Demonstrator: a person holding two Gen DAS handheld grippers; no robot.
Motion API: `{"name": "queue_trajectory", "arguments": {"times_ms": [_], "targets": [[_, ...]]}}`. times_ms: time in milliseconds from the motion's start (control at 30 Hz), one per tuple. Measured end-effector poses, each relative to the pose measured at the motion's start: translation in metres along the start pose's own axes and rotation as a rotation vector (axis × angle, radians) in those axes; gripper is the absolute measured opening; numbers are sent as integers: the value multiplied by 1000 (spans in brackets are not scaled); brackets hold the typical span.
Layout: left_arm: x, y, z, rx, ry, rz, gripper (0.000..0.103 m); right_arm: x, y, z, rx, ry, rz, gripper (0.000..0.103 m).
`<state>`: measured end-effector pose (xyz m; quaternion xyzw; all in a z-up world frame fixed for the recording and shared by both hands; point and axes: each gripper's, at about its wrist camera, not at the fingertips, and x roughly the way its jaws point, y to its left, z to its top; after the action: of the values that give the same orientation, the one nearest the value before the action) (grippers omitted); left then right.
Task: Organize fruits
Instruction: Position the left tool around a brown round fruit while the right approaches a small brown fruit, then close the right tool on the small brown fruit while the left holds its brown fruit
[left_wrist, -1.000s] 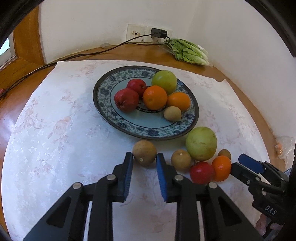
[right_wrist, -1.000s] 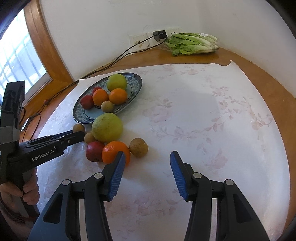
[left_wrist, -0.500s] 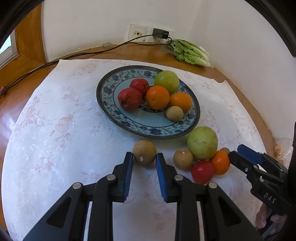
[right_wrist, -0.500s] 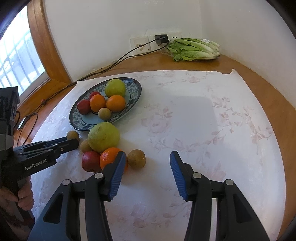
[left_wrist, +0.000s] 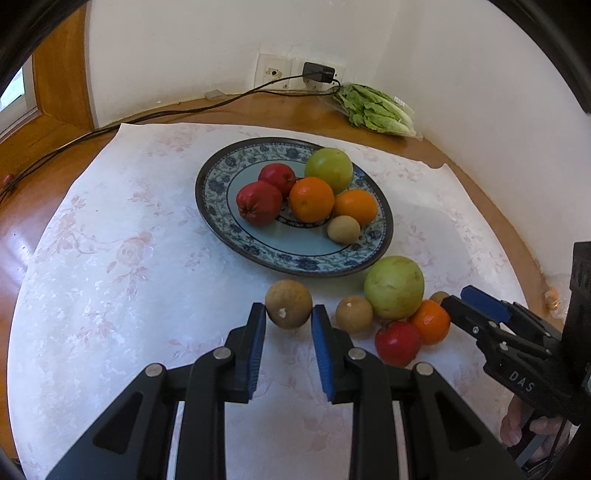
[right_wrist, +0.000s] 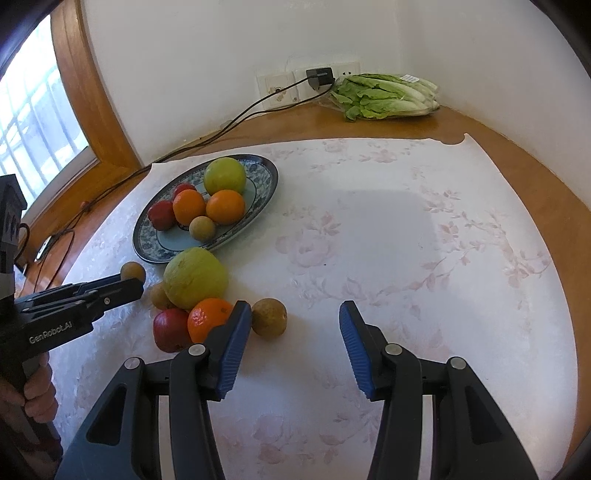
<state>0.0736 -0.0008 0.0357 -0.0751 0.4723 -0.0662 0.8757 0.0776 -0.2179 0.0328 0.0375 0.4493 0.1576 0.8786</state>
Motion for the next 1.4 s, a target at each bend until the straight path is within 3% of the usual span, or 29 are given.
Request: {"name": "queue_trajectory", "arguments": {"times_ms": [567,767,967,1400], "targets": [[-4,3,0,-15,-6,5,27,5,1,-4,13,8,25,52],[-3,3,0,-15,-5,7,27,6,1,-4,12,9,8,45],[-5,5,-1,-21,-10,-4,26,8,12,-5,-44,24,-10,25],[-20,19,-2,-62,-38,-11,27,8,14,-4,-33,34,-32,24]]}}
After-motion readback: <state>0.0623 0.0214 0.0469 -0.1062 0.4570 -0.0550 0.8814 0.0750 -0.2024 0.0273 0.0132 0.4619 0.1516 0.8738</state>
